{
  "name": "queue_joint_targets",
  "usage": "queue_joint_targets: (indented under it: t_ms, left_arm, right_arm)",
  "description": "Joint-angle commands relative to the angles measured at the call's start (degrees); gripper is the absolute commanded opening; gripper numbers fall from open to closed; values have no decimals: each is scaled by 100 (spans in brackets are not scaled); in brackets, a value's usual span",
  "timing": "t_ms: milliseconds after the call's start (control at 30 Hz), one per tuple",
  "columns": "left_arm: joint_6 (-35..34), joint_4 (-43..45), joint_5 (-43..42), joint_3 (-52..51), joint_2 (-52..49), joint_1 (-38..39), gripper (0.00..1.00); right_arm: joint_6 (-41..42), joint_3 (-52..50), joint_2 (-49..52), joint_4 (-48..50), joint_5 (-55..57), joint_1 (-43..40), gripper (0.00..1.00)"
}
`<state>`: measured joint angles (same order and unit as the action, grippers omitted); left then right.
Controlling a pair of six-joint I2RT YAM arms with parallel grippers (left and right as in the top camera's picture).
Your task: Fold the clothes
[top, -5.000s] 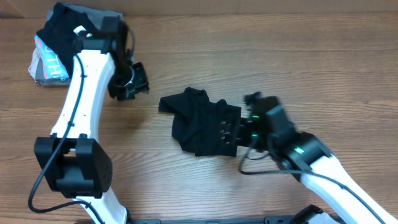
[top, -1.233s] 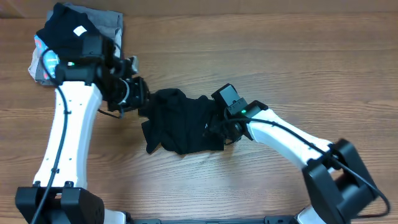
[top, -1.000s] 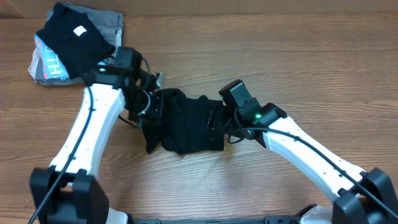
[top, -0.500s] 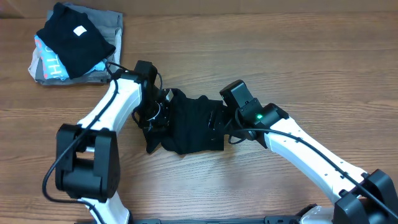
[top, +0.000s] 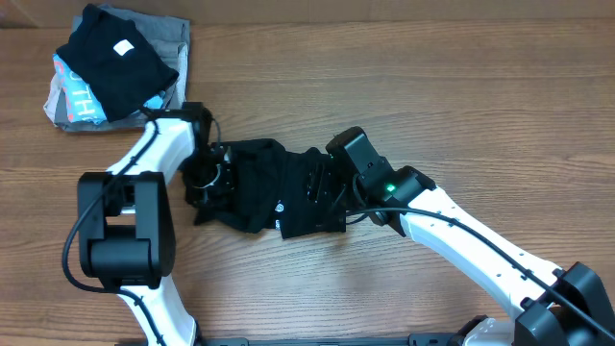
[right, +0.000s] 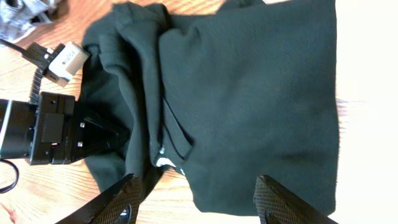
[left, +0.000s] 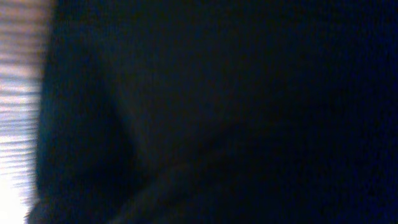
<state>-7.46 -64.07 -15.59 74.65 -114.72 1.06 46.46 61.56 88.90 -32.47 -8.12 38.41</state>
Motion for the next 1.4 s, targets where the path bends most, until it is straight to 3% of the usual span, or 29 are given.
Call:
queue_joint_targets:
  t_ms: [0, 167, 300, 667, 900, 1133, 1367]
  left_arm:
    - [-201, -66, 492, -31, -101, -238, 4]
    - [-201, -179, 616, -31, -101, -391, 4]
    - [-651, -236, 1080, -24, -101, -479, 4]
    - [-780, -1097, 920, 844, 544, -479, 4]
    - [-153, -1239, -468, 951, 1545, 234, 4]
    - [-201, -623, -931, 787, 1338, 1283, 4]
    - [-546, -146, -986, 787, 634, 1801, 4]
  right_arm:
    - [-63, 31, 146, 160, 48, 105, 63]
    - [-92, 31, 389, 317, 50, 168, 63]
    - [-173, 31, 678, 468, 55, 278, 63]
    - [-186, 31, 1412, 977, 107, 398, 64]
    - [81, 33, 1469, 916, 529, 286, 64]
    - [262, 31, 1469, 245, 146, -501, 38]
    - [114, 31, 1469, 114, 203, -586, 37]
